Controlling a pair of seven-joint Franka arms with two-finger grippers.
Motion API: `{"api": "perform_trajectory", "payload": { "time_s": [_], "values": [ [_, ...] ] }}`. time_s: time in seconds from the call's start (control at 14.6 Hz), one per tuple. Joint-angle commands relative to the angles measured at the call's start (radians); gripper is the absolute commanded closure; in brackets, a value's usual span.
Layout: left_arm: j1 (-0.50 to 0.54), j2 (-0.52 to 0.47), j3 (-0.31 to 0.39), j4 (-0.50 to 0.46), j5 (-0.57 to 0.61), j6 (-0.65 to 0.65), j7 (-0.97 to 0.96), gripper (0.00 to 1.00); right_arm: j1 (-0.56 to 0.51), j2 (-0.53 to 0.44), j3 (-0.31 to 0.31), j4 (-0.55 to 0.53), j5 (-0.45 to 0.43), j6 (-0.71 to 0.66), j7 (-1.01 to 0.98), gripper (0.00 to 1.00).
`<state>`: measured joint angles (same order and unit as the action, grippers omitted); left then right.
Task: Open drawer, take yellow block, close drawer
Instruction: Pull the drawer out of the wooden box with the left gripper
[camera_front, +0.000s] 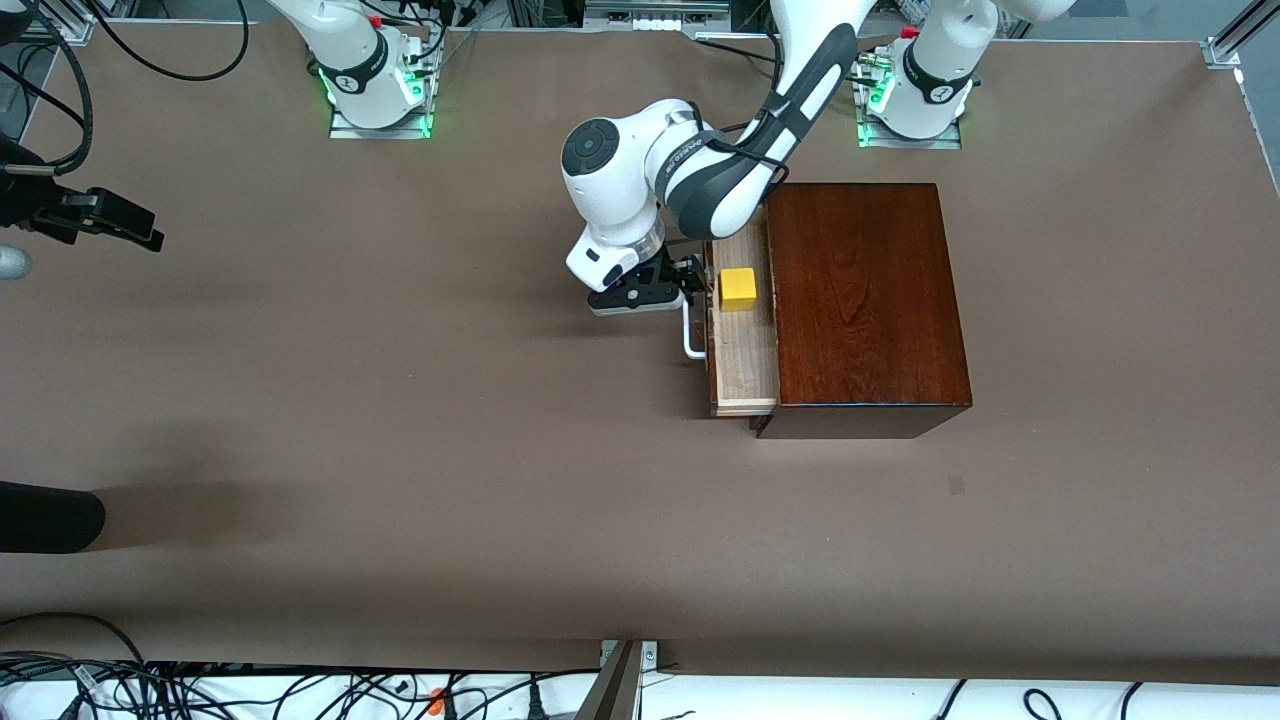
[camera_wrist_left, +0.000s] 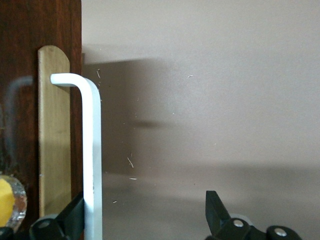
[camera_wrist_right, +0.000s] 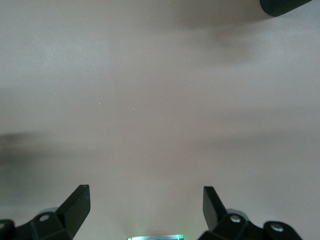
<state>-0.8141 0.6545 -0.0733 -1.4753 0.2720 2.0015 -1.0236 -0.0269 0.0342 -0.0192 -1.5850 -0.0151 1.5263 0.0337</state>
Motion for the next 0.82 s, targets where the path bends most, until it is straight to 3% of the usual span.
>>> {"api": "perform_trajectory", "payload": {
  "time_s": [0.0, 0.75],
  "values": [
    [-0.013, 0.033, 0.001, 0.07, -0.028, 0.003, -0.007, 0.0, -0.004, 0.001, -0.001, 0.003, 0.015, -0.009, 0.003, 0.0],
    [-0.026, 0.039, 0.001, 0.072, -0.034, 0.003, -0.01, 0.0, -0.005, 0.001, -0.001, 0.007, 0.015, -0.009, 0.002, 0.0]
  ]
}}
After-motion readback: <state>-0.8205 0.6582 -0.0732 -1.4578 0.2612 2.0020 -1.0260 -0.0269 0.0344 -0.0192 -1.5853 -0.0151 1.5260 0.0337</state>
